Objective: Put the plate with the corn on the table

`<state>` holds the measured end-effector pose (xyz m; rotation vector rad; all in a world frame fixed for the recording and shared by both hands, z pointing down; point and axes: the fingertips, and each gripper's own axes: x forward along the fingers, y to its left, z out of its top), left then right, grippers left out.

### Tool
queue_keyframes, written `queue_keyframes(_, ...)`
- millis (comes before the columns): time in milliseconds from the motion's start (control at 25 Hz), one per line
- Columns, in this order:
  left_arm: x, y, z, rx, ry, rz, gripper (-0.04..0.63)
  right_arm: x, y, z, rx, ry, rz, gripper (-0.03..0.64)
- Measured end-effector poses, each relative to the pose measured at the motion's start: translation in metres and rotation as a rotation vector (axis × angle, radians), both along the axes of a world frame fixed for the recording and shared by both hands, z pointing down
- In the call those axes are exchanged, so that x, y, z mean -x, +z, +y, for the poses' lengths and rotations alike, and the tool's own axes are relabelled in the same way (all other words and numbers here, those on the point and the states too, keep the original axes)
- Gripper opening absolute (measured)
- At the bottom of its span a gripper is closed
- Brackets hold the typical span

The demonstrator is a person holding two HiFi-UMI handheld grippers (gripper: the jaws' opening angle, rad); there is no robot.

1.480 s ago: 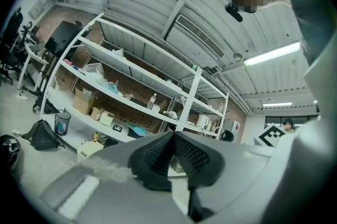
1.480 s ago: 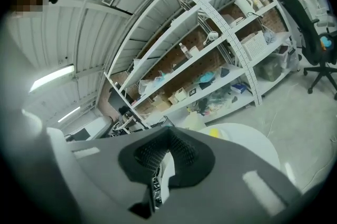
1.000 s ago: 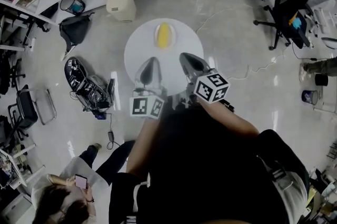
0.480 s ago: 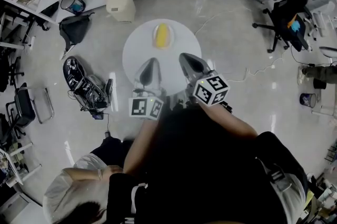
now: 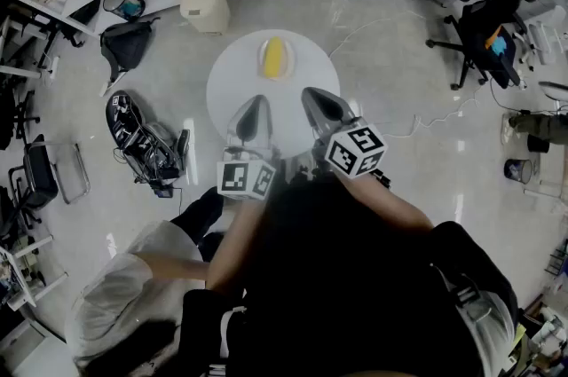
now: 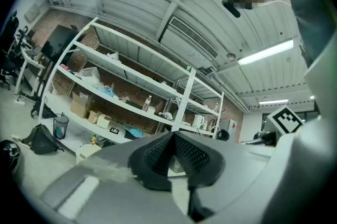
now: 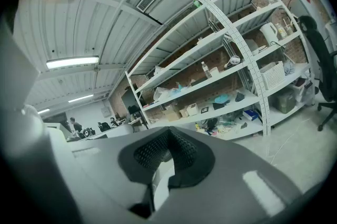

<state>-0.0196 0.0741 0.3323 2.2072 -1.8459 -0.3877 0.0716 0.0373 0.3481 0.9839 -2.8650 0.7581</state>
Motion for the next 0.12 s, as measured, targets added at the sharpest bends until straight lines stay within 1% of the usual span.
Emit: queue_keyframes(120, 0.0016, -0.0001, 0.0005, 0.001, -0.002, -0.001, 0.005, 0.0023, 0.0006, 0.0011, 0.001, -0.007, 0.001, 0.008)
